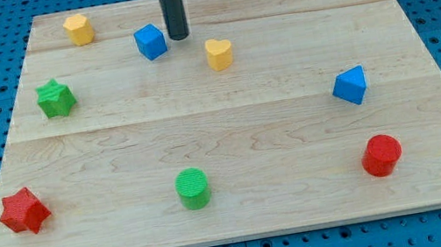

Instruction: Move the blue triangle closer to the yellow heart

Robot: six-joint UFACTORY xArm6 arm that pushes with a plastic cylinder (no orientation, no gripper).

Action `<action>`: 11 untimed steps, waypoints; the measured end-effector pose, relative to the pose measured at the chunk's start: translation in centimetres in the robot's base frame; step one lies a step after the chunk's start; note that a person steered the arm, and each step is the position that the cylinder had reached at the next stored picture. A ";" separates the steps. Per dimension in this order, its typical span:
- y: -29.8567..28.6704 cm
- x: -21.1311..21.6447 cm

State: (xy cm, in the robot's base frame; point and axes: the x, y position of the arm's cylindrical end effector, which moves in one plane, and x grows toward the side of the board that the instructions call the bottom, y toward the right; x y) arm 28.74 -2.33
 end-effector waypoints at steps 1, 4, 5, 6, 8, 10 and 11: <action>10.4 2.4; 24.8 18.1; 21.1 18.2; 20.2 16.8; 20.0 16.4; 15.3 13.5; 13.1 11.8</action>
